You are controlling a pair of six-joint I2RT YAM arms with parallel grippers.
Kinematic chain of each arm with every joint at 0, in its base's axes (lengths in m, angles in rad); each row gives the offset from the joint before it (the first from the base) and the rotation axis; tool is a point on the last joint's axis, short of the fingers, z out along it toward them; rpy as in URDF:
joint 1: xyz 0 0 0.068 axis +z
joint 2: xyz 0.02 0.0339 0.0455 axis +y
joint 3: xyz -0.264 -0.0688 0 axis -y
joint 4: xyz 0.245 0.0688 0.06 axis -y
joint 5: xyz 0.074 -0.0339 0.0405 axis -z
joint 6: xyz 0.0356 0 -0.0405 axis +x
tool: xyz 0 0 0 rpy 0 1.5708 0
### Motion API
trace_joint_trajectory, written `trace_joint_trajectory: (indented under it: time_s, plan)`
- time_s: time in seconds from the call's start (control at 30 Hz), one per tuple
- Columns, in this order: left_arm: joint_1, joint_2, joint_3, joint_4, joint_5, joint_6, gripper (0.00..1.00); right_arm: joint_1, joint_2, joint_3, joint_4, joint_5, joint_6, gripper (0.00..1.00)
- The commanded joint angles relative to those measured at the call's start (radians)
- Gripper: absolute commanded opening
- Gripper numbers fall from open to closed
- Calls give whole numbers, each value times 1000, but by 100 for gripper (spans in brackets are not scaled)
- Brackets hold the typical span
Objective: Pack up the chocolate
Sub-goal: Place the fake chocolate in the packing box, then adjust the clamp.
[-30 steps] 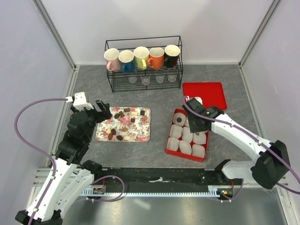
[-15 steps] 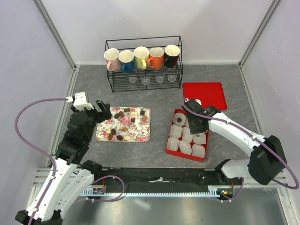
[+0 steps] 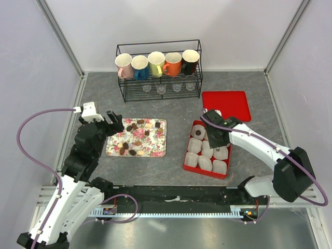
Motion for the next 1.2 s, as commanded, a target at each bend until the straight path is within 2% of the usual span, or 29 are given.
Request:
trace_joint_trajectory:
  time_s: [0.0, 0.17, 0.27, 0.67, 0.8, 0.93, 1.1, 1.17]
  plan:
    - [6, 4, -3, 20, 9, 16, 89, 0, -27, 1, 4, 10, -1, 37]
    - [6, 3, -3, 20, 9, 16, 89, -2, -58, 16, -14, 19, 1, 45]
    - [4, 4, -3, 20, 9, 16, 89, -2, -87, 30, -22, 24, 1, 47]
    - [6, 20, -2, 20, 48, -17, 89, 27, -213, 112, 11, -27, -88, 39]
    - [4, 52, 6, 17, 196, -167, 90, 84, -227, 148, 52, -38, -111, 38]
    - [4, 116, 8, 41, 357, -323, 94, 193, -215, 171, 127, -13, -119, 38]
    - [3, 191, -55, 232, 599, -563, 95, 284, -173, 191, 207, -31, -131, 38]
    - [-6, 245, -71, 289, 647, -611, 97, 314, -158, 191, 251, -41, -131, 38]
